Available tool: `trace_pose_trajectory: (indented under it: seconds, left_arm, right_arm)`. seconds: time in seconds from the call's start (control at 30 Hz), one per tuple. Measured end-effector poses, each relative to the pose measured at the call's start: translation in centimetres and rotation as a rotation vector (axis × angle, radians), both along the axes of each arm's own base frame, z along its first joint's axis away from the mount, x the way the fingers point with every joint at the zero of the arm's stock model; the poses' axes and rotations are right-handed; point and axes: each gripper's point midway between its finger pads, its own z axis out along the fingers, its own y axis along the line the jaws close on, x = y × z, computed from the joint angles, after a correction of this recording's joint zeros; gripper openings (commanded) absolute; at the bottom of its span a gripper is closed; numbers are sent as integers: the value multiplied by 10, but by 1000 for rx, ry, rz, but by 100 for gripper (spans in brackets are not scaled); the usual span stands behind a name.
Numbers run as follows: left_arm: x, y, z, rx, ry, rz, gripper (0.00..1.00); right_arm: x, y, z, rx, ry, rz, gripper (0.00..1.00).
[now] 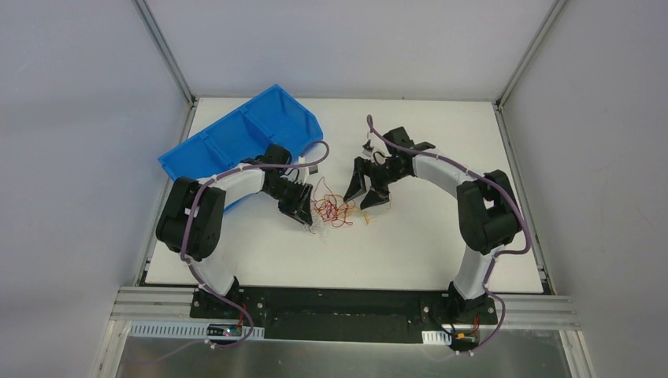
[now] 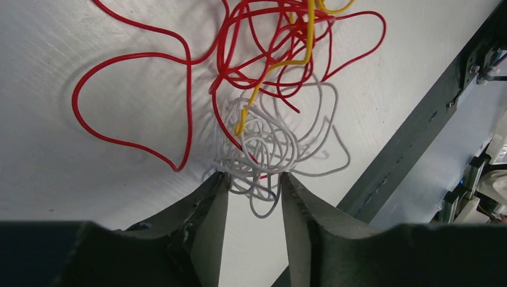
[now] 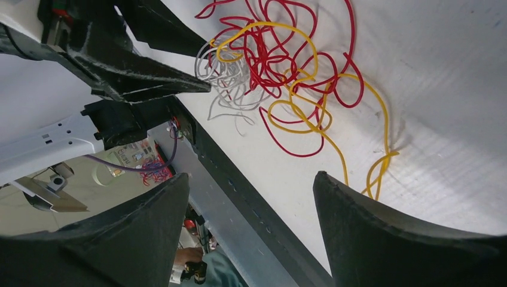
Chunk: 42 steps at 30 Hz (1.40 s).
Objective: Untangle the cables
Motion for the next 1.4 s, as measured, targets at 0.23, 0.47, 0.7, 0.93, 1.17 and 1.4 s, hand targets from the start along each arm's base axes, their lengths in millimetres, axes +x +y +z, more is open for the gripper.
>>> trace_pose_trajectory:
  seconds: [0.23, 0.47, 0.7, 0.93, 1.17, 1.4]
  left_arm:
    - [2, -16, 0, -61, 110, 79, 0]
    - [34, -59, 83, -304, -81, 182, 0]
    - [56, -81, 119, -451, -88, 278, 0]
    - [61, -86, 141, -528, -74, 316, 0]
    - [44, -84, 167, -569, -89, 281, 0]
    - [24, -76, 185, -549, -138, 201, 0]
  right_arm:
    - [0, 10, -1, 30, 5, -38, 84]
    - [-2, 12, 37, 128, -62, -96, 89]
    - [10, 19, 61, 195, -136, -130, 56]
    - [19, 0, 29, 34, -207, -169, 12]
    - [39, -29, 11, -75, -233, -251, 0]
    - [54, -74, -3, -181, -263, -331, 0]
